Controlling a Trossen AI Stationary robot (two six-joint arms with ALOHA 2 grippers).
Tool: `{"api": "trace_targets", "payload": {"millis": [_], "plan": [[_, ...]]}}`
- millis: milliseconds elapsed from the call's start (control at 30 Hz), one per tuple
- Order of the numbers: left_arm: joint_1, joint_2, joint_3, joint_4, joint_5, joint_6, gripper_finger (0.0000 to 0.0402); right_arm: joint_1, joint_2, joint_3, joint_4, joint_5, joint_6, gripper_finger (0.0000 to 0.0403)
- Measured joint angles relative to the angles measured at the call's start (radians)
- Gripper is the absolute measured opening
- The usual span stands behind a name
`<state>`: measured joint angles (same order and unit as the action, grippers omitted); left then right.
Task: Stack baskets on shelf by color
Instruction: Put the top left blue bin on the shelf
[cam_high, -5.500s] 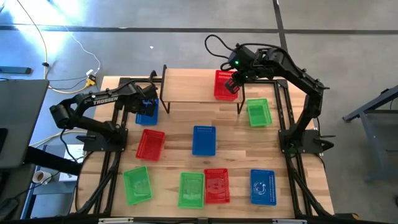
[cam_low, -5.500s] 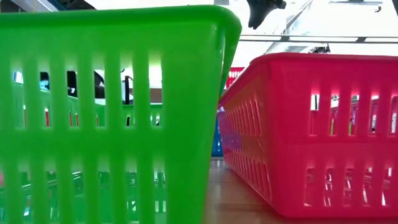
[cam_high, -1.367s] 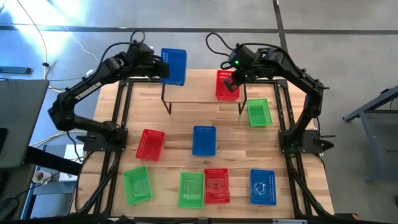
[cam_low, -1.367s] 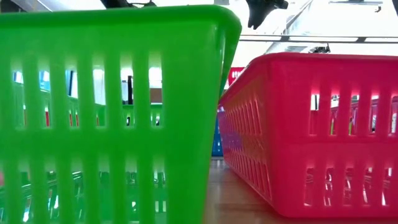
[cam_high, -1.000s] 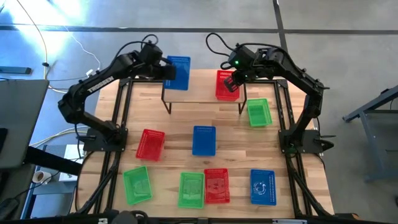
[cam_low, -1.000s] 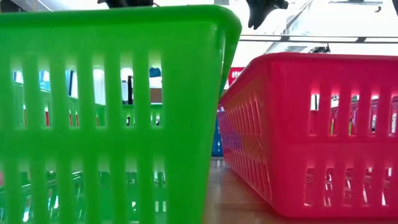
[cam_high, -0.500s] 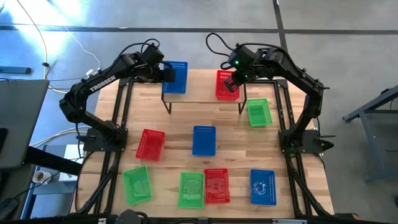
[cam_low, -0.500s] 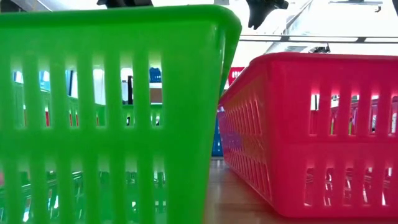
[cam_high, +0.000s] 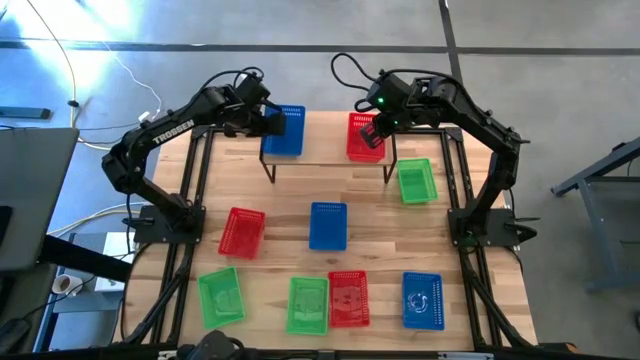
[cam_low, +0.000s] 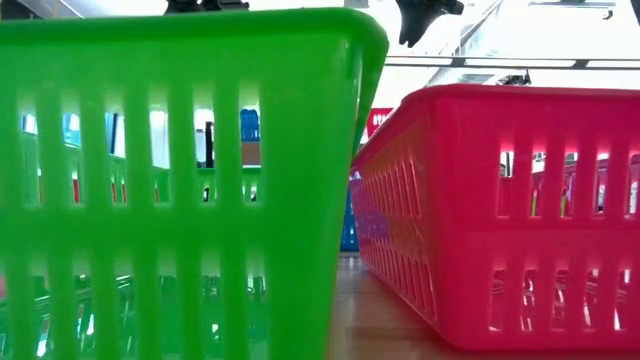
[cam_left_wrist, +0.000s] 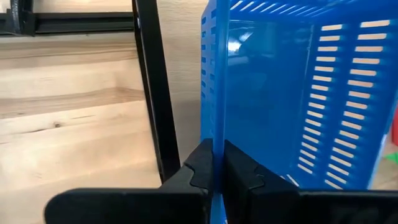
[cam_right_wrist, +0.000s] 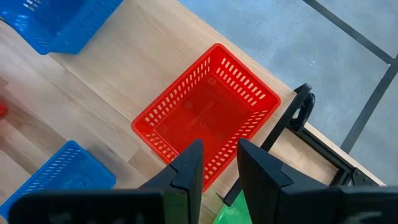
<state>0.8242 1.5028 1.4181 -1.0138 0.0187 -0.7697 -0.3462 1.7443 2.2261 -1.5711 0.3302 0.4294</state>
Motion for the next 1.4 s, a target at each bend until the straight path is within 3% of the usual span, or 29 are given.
{"api": "trace_targets", "payload": {"millis": [600,1067,1400], "plan": [[0.008,0.0,0.0,-0.002,0.004,-0.013,0.0045,0.0,0.0,0.0,0.0,-0.006,0.0,0.0087],[0.016,0.0,0.0,-0.003,0.042,0.048,0.009,0.0,0.0,0.0,0.0,-0.008,0.0,0.0087],[0.034,-0.015,0.0,0.004,0.062,0.126,0.0096,0.0,0.0,0.0,0.0,-0.008,0.0,0.0087]]}}
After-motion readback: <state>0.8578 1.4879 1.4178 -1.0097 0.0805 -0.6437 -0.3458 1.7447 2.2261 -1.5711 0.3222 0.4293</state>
